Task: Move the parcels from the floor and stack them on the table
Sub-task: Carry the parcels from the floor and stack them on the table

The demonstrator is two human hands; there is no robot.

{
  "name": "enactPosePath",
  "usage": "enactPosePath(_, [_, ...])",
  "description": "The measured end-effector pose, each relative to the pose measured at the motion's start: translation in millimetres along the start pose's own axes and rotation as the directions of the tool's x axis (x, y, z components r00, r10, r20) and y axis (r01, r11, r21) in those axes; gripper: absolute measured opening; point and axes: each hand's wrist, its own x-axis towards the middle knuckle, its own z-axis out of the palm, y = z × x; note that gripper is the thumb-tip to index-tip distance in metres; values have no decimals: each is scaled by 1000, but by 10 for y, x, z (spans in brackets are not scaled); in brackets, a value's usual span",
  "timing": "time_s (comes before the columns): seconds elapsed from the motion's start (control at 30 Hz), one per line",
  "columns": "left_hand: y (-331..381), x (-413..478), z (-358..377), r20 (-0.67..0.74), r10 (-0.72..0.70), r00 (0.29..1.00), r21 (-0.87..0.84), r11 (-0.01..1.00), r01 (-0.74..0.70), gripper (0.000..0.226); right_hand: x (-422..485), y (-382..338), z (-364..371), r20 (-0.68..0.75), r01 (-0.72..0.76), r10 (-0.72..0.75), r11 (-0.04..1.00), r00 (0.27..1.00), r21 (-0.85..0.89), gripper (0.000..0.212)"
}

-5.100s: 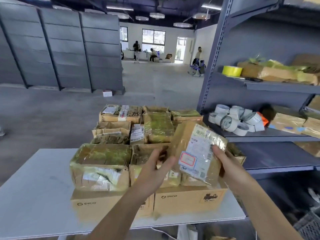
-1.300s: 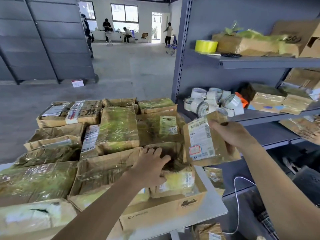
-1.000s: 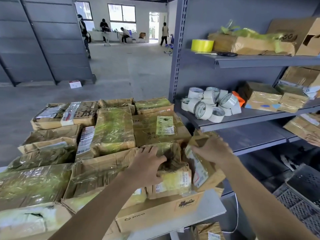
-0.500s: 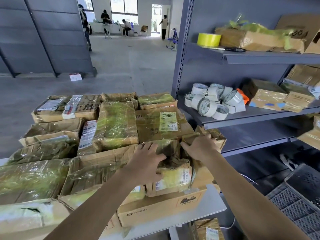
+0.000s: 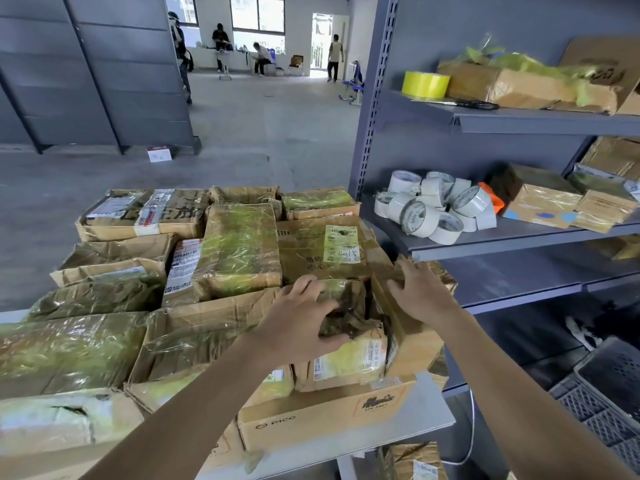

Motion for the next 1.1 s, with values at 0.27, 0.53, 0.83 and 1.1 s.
enactPosePath(0.27, [165,51,-86,-103,-33,994,-64,998,27,45,-36,31,-59,-95,45,-47,999,994,-31,43])
enactPosePath(0.53, [234,-121,-268,-282,-162,946,-154,981,122,25,-186,-512,-55,-286,346,-323,938,902,33,31])
enactPosePath(0.83, [-99,-1127,-636,-455,-350,819,-144,936,320,23,-736,-1640,83,-326,600,-541,791,775,115,23])
enactPosePath(1.1, [-416,-2702,-804,-508,-533,676,-220,840,497,18,-1745,-2729,531,-218,706,-671,677,709,210,24])
